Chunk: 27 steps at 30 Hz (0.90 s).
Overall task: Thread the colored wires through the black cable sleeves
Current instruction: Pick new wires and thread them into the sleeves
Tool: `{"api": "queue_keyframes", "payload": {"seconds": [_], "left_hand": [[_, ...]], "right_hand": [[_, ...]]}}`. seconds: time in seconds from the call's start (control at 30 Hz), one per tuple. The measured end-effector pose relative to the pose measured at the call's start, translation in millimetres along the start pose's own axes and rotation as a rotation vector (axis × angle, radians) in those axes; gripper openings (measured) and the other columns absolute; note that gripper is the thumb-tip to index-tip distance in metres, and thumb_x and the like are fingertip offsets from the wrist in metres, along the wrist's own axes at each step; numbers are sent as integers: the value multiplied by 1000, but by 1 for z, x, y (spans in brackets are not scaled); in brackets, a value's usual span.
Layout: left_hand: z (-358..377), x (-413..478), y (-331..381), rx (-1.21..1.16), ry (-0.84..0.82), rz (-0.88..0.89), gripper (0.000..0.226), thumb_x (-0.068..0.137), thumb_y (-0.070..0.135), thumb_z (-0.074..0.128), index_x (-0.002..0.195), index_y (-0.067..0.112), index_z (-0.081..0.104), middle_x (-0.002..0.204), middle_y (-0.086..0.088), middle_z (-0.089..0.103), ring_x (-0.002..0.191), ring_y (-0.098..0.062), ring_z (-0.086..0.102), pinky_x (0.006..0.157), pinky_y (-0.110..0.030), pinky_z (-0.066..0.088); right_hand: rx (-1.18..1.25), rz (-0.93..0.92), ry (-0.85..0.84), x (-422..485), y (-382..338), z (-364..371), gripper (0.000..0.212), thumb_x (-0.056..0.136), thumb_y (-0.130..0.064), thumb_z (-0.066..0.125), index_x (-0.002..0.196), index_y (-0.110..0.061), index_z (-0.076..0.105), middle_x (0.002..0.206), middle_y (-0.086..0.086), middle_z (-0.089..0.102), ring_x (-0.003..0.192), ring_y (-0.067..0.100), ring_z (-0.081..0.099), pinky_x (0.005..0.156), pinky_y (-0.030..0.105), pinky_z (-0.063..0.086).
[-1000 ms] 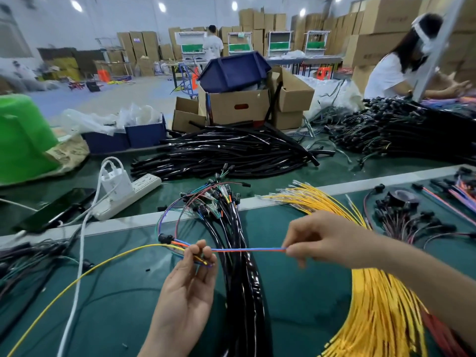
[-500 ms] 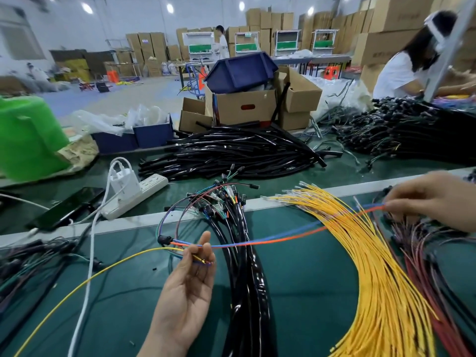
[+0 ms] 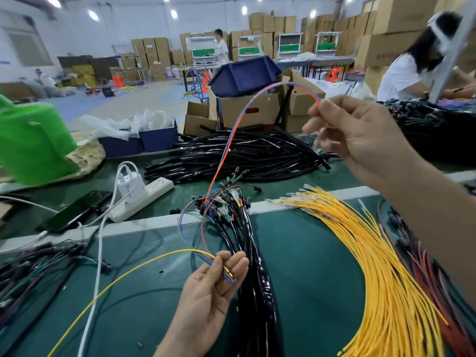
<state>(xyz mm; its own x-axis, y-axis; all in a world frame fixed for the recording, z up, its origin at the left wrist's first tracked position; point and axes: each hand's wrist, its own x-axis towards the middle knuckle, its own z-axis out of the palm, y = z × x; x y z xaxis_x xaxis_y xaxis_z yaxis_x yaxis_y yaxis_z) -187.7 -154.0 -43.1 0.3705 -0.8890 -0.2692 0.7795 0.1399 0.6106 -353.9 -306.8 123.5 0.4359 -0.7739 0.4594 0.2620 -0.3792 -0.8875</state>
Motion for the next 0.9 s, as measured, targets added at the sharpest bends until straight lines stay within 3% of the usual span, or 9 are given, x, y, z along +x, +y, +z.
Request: {"api": "queue_keyframes", "payload": {"seconds": [0.13, 0.23, 0.37, 0.47, 0.57, 0.63, 0.77, 0.87, 0.9], "left_hand": [[-1, -1, -1, 8, -9, -17, 16, 73, 8, 53, 78, -3, 63, 81, -25, 71, 66, -28, 72, 56, -33, 59], [-3, 1, -1, 7, -9, -4, 16, 74, 9, 54, 82, -3, 61, 83, -25, 71, 67, -27, 72, 58, -32, 59], [-4, 4, -3, 28, -18, 40, 16, 74, 11, 54, 84, 0, 60, 84, -23, 72, 70, -25, 73, 59, -30, 59], [-5, 4, -6, 71, -52, 94, 19, 76, 13, 53, 86, 0, 63, 87, -21, 72, 77, -25, 73, 63, -28, 58], [-5, 4, -10, 146, -55, 138, 23, 76, 13, 53, 79, 4, 73, 86, -16, 73, 76, -19, 72, 62, -23, 57], [-6, 4, -12, 146, -38, 151, 21, 76, 13, 54, 82, 4, 72, 81, -14, 73, 70, -17, 72, 59, -22, 56], [-8, 4, -12, 137, -67, 137, 23, 77, 12, 54, 85, 1, 73, 87, -17, 73, 74, -18, 72, 61, -23, 56], [-7, 3, -13, 145, -79, 133, 24, 77, 11, 54, 81, 4, 77, 91, -15, 73, 77, -17, 72, 64, -22, 57], [-6, 2, -12, 156, -82, 131, 25, 77, 10, 54, 81, 5, 77, 90, -14, 73, 76, -17, 72, 63, -22, 56]], "right_hand": [[26, -218, 96, -5, 3, 38, 19, 98, -12, 48, 85, -9, 60, 68, 1, 70, 45, 14, 51, 49, 21, 45], [-8, -233, 112, -19, 17, 57, 17, 97, -10, 50, 85, -6, 61, 67, 3, 70, 43, 16, 51, 47, 24, 45], [-294, -6, -99, -60, 60, 76, 15, 93, -12, 58, 79, -12, 64, 69, 0, 73, 52, 15, 60, 55, 27, 49], [-429, 191, -134, -88, 92, 84, 14, 87, -16, 65, 73, -14, 69, 77, 0, 70, 70, 15, 63, 71, 31, 50], [-535, 256, -111, -99, 108, 86, 19, 84, -19, 69, 66, -19, 68, 98, -9, 61, 96, 9, 55, 74, 13, 36], [-540, 294, -133, -103, 112, 89, 21, 84, -19, 69, 63, -21, 67, 108, -12, 57, 105, 6, 50, 73, 8, 31], [-472, 362, -157, -104, 110, 91, 26, 82, -15, 70, 59, -25, 67, 117, -10, 59, 106, 6, 58, 81, 9, 39], [-445, 370, -169, -103, 111, 89, 16, 81, -12, 71, 66, -13, 76, 118, -6, 62, 104, 7, 62, 95, 26, 45], [-470, 365, -176, -103, 111, 87, 12, 80, -13, 71, 71, -10, 78, 117, -6, 63, 104, 6, 61, 95, 26, 45]]}}
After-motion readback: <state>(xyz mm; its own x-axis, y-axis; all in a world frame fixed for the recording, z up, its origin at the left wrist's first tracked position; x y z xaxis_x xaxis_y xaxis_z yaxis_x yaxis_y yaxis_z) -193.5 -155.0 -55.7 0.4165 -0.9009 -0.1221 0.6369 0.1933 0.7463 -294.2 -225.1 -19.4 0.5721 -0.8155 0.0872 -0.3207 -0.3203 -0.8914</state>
